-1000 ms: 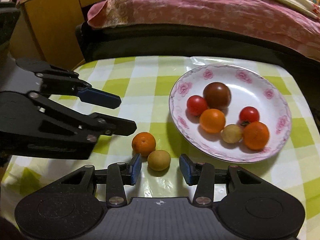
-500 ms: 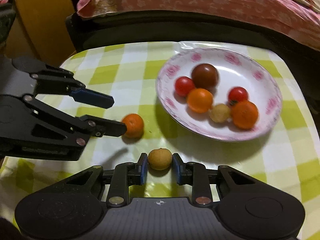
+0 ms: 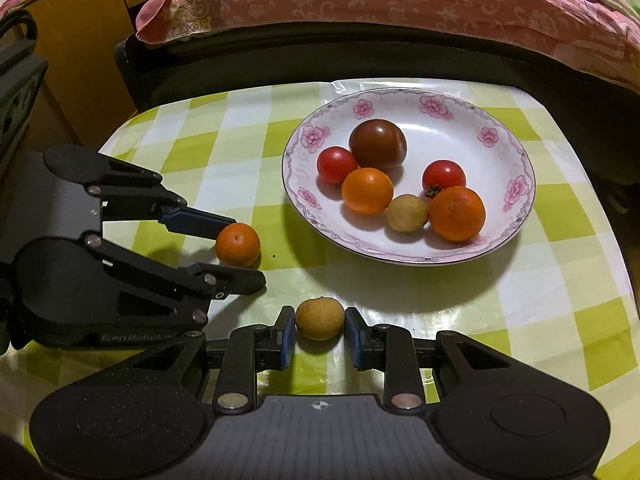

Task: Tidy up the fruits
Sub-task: 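Withdraw both open tools back toward the last orange and longan, then grasp the last small orange with the left tool while the right tool grasps the last longan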

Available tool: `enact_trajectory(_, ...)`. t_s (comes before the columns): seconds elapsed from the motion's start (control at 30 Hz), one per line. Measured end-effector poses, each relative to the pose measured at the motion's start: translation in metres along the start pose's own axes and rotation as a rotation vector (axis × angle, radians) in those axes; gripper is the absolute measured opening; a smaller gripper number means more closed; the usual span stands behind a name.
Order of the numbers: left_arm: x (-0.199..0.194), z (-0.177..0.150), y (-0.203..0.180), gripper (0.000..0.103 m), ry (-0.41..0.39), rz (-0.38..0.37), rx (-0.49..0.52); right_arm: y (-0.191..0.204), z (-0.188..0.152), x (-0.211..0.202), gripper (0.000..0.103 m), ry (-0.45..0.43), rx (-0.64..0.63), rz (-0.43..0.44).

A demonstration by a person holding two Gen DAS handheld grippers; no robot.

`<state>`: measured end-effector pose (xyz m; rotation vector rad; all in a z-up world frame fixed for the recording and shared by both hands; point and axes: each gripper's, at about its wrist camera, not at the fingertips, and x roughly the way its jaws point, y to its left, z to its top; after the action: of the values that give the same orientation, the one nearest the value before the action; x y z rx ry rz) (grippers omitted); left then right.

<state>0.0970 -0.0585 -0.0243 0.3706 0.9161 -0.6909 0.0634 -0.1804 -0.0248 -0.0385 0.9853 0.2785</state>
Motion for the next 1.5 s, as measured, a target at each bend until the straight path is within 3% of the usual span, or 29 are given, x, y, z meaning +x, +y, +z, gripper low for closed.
enact_trajectory(0.57,0.001,0.000,-0.001,0.042,-0.005,0.017,-0.018,0.001,0.002,0.003,0.024,-0.005,-0.014,-0.007)
enact_trajectory(0.7,0.001,0.001,-0.003,0.037,-0.002,0.018,-0.013,0.001,0.002,0.003,0.024,-0.003,-0.010,-0.010)
enact_trajectory(1.5,-0.004,0.000,-0.012,0.037,0.033,0.029,0.025,0.004,0.002,0.004,0.024,0.017,-0.038,-0.039)
